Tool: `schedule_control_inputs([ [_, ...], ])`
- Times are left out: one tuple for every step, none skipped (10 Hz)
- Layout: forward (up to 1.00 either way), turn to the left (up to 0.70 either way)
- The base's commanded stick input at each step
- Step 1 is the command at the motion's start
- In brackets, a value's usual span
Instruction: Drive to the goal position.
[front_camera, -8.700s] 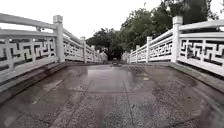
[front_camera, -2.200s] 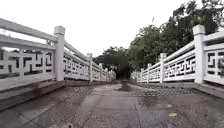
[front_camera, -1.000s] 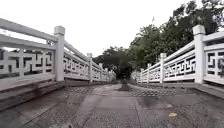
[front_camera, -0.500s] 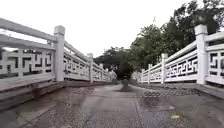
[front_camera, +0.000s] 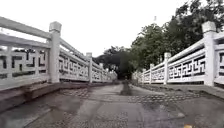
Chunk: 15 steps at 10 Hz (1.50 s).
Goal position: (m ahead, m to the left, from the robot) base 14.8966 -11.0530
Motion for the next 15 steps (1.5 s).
schedule_control_inputs([
  [0.45, 0.03],
  [0.45, -0.09],
  [0.45, -0.27],
  [0.45, -0.27],
  [0.45, -0.27],
  [0.45, -0.27],
  [0.45, -0.27],
  [0.45, -0.27],
  [0.45, -0.27],
  [0.45, -0.11],
  [0.45, 0.01],
  [0.45, 0.03],
  [0.45, 0.03],
  [0.45, 0.03],
  [0.45, 0.03],
])
